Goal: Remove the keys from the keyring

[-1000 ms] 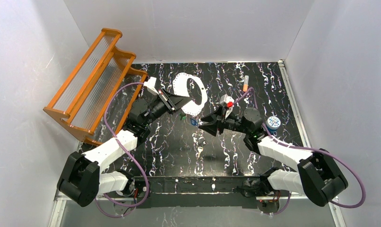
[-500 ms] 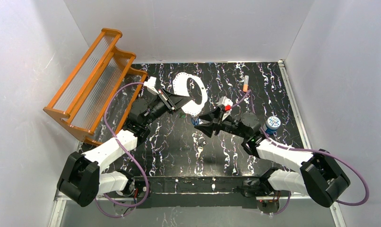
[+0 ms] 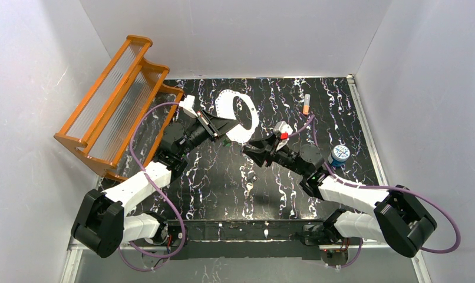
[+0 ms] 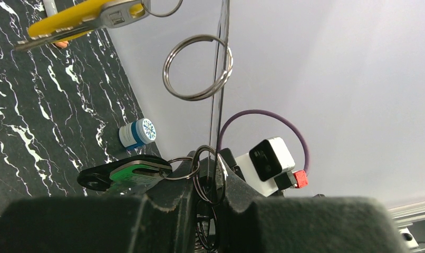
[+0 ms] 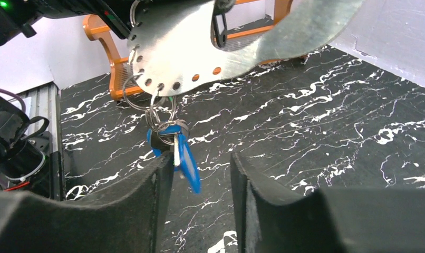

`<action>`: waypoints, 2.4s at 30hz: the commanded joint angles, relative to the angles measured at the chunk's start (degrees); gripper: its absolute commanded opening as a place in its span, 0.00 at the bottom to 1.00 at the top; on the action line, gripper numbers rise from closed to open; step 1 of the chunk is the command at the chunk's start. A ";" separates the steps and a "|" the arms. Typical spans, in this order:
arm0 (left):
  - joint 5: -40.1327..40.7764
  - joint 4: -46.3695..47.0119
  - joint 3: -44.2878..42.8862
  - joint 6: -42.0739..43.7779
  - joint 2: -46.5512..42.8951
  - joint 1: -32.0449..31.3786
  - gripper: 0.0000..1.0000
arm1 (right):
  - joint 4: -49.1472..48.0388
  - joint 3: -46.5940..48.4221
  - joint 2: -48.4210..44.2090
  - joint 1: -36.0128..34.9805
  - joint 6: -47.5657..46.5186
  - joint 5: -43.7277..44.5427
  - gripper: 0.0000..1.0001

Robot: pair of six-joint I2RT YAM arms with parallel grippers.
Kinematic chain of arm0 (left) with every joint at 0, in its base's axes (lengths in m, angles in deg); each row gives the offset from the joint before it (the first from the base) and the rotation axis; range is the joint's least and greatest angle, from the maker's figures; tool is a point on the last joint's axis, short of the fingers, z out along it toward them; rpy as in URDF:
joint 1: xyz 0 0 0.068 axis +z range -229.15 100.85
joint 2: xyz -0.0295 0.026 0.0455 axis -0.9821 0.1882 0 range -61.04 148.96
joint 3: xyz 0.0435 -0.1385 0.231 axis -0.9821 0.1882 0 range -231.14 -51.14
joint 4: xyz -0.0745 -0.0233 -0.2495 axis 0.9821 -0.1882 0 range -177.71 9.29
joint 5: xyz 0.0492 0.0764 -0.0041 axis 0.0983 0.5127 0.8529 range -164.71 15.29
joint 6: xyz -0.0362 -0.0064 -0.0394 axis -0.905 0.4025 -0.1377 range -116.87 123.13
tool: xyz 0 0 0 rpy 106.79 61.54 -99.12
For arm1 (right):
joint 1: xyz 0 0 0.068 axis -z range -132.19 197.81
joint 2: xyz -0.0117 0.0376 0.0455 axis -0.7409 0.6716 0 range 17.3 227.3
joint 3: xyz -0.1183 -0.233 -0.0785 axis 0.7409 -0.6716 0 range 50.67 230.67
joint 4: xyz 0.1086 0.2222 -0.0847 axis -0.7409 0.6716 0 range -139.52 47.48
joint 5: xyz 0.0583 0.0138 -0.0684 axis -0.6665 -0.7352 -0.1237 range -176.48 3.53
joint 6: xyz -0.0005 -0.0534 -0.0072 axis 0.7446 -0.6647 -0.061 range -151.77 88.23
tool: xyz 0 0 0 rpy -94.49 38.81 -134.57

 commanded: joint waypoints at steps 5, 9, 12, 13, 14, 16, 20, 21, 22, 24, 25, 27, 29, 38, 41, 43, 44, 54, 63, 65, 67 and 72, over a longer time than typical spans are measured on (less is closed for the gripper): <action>-0.60 3.05 -2.82 -0.26 -1.63 0.03 0.00 | -4.79 -0.67 -0.08 -0.20 -1.10 2.70 0.42; -0.66 3.05 -2.90 -0.34 -1.62 0.03 0.00 | -4.99 0.42 0.92 -0.20 -1.04 -0.61 0.42; -0.63 3.05 -3.00 -0.47 -1.70 0.03 0.00 | -5.85 1.06 2.18 -0.20 -0.67 -2.43 0.43; -0.66 3.05 -2.99 -0.44 -1.78 0.03 0.00 | -5.87 1.26 2.55 -0.20 -0.60 -2.81 0.42; -0.65 3.05 -2.95 -0.43 -1.80 0.03 0.00 | -6.00 1.40 2.89 -0.20 -0.56 -2.96 0.42; -0.63 2.98 -2.99 -0.44 -1.84 0.03 0.00 | -6.55 1.20 3.12 -0.27 -0.49 -2.85 0.40; -0.63 2.96 -2.99 -0.50 -1.81 0.03 0.00 | -6.87 1.19 3.09 -0.20 -0.52 -2.81 0.35; -0.52 2.97 -2.95 -0.51 -1.80 0.03 0.00 | -6.92 1.30 3.17 -0.20 -0.54 -3.01 0.35; -0.48 2.97 -2.99 -0.58 -1.77 0.03 0.00 | -7.01 1.40 3.26 -0.20 -0.55 -3.06 0.35; -0.49 2.97 -3.03 -0.61 -1.65 0.03 0.00 | -7.46 1.41 3.37 -0.20 -0.55 -3.22 0.35; -0.49 2.94 -3.08 -0.61 -1.63 0.03 0.00 | -7.61 1.49 3.45 -0.20 -0.55 -3.21 0.35; -0.48 2.88 -3.06 -0.63 -1.62 0.03 0.00 | -7.90 1.58 3.60 -0.22 -0.55 -3.26 0.35; -0.49 2.88 -3.08 -0.61 -1.71 0.03 0.00 | -8.09 1.67 3.68 -0.22 -0.55 -3.21 0.33; 0.57 2.24 -2.09 1.25 -2.06 0.03 0.00 | -4.49 1.22 1.94 -0.20 -1.75 -2.66 0.01; 1.28 1.60 -1.03 2.85 -2.22 0.19 0.00 | 1.53 1.13 -0.77 -0.20 -3.34 -1.93 0.01; 2.07 1.37 0.00 4.17 -2.39 0.36 0.00 | 7.14 1.76 -2.78 -0.20 -4.74 -1.64 0.01; 2.54 1.20 0.72 4.97 -2.55 0.51 0.00 | 10.36 2.29 -3.63 -0.20 -5.57 -1.65 0.01; 11.32 2.38 12.35 7.38 -3.65 0.82 0.00 | 39.17 12.04 -7.15 -0.20 -13.62 -0.37 0.01; 22.52 4.72 24.35 -0.04 -5.23 0.82 0.23 | 55.44 26.40 1.99 -0.24 -21.66 -2.79 0.01; 23.64 4.65 25.90 -0.01 -5.95 0.82 0.37 | 57.38 29.16 4.30 -0.20 -22.95 -3.10 0.01; 24.54 4.44 27.65 0.05 -6.76 0.82 0.52 | 59.24 31.78 6.24 -0.24 -24.30 -3.44 0.01; 25.95 2.79 30.87 -0.08 -9.16 0.82 0.70 | 62.93 38.14 11.42 -0.20 -28.51 -4.09 0.01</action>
